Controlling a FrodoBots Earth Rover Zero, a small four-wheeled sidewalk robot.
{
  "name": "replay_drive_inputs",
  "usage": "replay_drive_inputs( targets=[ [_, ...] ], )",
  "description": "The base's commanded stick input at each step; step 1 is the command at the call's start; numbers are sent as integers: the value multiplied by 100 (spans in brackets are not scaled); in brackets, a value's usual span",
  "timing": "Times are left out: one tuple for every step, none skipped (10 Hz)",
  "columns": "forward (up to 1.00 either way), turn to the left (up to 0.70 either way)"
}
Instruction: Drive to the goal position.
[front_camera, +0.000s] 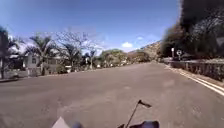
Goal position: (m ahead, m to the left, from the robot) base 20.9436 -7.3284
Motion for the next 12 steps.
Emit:
replay_drive_inputs(
  targets=[
    [50, -50],
    [50, -50],
    [50, -50],
    [50, -50],
    [50, -50],
    [50, -50],
    [50, -50],
    [50, -50],
    [50, -33],
    [50, -14],
    [50, 0],
    [50, 0]
  ],
)
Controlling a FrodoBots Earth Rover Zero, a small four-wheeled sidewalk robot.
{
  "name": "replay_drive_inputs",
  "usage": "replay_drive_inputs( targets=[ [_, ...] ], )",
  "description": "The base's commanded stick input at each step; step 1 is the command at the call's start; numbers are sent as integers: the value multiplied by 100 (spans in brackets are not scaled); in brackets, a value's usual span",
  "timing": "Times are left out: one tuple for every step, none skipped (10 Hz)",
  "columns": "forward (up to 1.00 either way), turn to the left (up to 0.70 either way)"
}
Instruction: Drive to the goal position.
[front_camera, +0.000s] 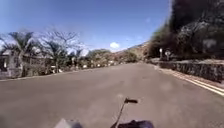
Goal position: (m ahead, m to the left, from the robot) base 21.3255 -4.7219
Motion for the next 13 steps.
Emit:
replay_drive_inputs(
  targets=[
    [50, 0],
    [50, 0],
    [50, 0],
    [50, 0],
    [50, 0],
    [50, 0],
    [50, -1],
    [50, -19],
    [50, -38],
    [50, -50],
    [50, -50],
    [50, -50],
    [50, -50]
  ],
)
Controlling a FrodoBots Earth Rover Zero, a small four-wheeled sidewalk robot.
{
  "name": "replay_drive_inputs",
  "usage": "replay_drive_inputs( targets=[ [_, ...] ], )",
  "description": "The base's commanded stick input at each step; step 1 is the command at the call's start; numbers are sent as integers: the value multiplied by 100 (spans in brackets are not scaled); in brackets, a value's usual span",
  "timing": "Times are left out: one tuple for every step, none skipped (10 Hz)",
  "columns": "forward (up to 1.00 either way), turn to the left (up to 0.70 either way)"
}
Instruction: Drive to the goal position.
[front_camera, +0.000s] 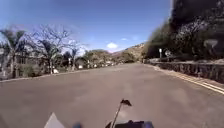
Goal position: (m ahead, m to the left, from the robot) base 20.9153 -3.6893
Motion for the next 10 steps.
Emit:
replay_drive_inputs(
  targets=[
    [50, -50],
    [50, -50],
    [50, -50],
    [50, -50],
    [50, -50],
    [50, -50],
    [50, -50],
    [50, -40],
    [50, -22],
    [50, -3]
  ],
)
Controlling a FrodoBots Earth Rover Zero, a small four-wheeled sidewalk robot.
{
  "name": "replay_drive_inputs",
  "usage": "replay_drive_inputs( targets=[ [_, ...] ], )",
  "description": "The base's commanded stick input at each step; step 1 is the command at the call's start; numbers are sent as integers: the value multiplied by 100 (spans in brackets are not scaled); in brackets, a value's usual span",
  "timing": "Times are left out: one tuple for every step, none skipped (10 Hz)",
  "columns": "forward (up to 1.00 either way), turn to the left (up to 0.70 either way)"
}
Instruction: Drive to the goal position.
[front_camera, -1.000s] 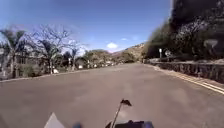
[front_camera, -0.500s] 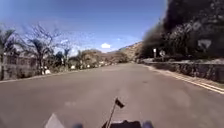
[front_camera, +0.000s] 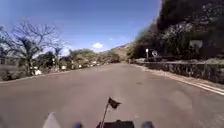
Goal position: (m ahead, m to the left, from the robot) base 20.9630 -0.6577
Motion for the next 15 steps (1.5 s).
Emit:
replay_drive_inputs(
  targets=[
    [50, 0],
    [50, 0],
    [50, 0],
    [50, 0],
    [50, 0],
    [50, 0],
    [50, 0],
    [50, 0],
    [50, 0],
    [50, 0],
    [50, 0],
    [50, 0],
    [50, 0],
    [50, -50],
    [50, -50]
  ],
)
